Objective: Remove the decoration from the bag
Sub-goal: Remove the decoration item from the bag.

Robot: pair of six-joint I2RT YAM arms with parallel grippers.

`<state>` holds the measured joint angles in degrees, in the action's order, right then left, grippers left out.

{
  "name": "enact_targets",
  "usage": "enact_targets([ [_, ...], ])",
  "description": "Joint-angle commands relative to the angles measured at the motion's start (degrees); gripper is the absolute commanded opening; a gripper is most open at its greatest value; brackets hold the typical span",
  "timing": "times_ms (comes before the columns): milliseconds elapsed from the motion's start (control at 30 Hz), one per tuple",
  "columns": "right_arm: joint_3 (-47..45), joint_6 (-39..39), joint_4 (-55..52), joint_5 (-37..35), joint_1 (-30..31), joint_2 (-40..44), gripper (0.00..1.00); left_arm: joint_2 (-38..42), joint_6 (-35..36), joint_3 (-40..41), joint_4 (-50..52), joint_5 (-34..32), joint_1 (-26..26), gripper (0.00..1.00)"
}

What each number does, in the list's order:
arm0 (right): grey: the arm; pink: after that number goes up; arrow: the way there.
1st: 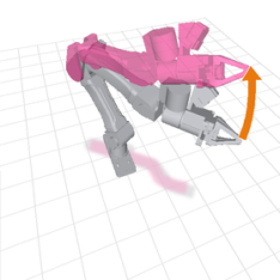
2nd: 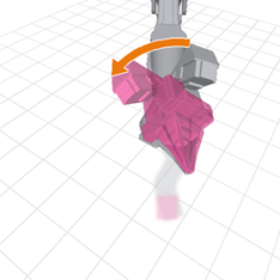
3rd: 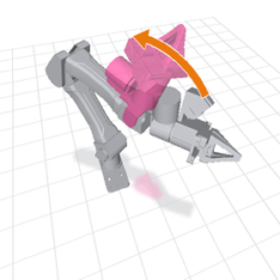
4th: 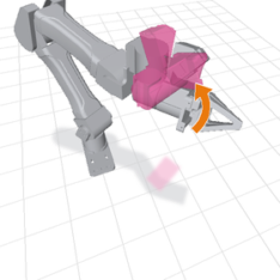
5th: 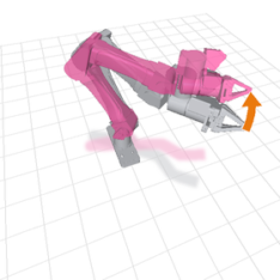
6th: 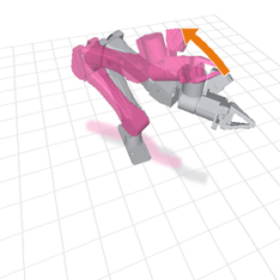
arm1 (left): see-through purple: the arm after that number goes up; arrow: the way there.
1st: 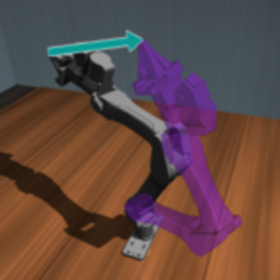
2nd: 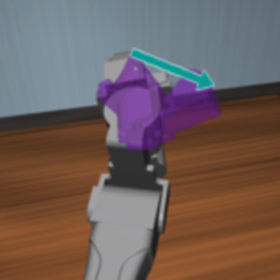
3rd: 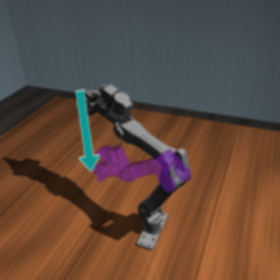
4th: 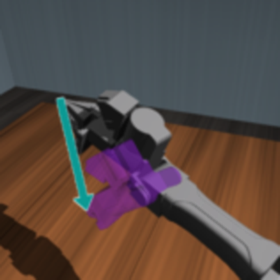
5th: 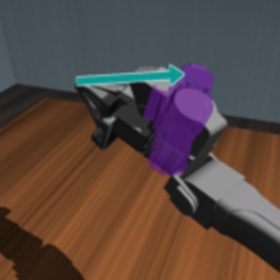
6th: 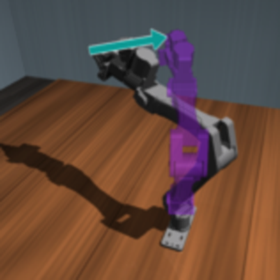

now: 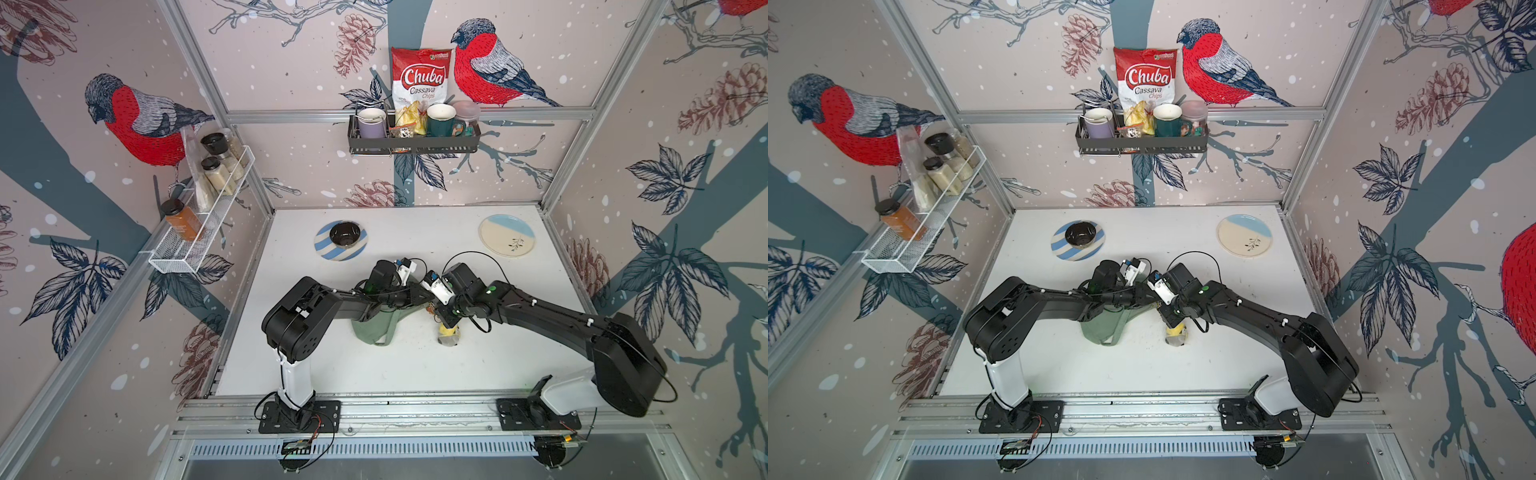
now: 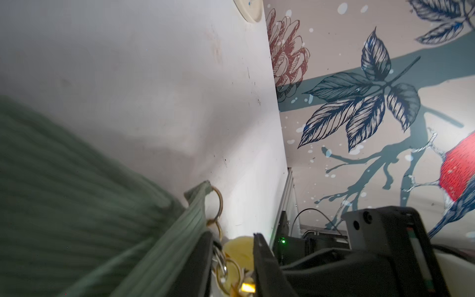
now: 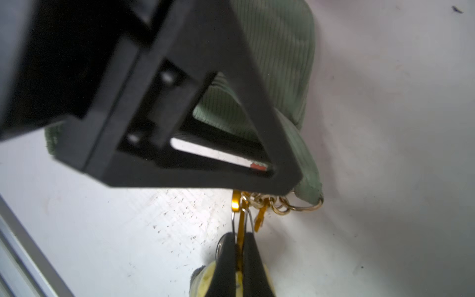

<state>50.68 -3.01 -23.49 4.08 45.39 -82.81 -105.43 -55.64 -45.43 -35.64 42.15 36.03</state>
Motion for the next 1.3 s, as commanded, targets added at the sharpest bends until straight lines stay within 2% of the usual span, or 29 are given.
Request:
enact_targets([
  [0,-1.41,0.08,4.62,-11.24,1.31,0.69,0.00,4.25,-8.63,1.75,2.87,-0.97,-0.58,0.33],
  [100,-2.97,-0.01,7.26,-14.94,2.64,1.82,0.00,8.72,-8.09,1.61,15.37,-3.96,-0.55,0.40],
  [167,-3.53,-0.23,8.36,-15.26,2.99,2.25,0.00,9.05,-8.41,0.65,20.04,-3.85,-0.44,0.41],
  [433,-3.51,-1.55,9.92,-16.31,5.49,1.69,0.00,5.62,-15.78,-0.39,13.38,-2.04,0.05,0.45],
  [667,-4.08,-2.31,10.82,-17.35,7.33,0.77,0.00,7.29,-17.90,-1.94,13.64,-4.10,0.18,0.50],
  [867,-3.77,-2.61,11.03,-17.24,7.56,0.48,0.00,5.67,-19.87,-1.50,10.93,-3.95,0.54,0.50],
  [1033,-3.56,-2.41,10.92,-17.15,7.92,0.60,0.00,3.64,-21.10,-2.29,9.23,-3.06,1.12,0.36],
  [1267,-3.39,-2.27,10.63,-18.95,8.66,0.12,0.00,3.30,-21.00,-3.43,9.98,-2.70,1.41,0.12],
])
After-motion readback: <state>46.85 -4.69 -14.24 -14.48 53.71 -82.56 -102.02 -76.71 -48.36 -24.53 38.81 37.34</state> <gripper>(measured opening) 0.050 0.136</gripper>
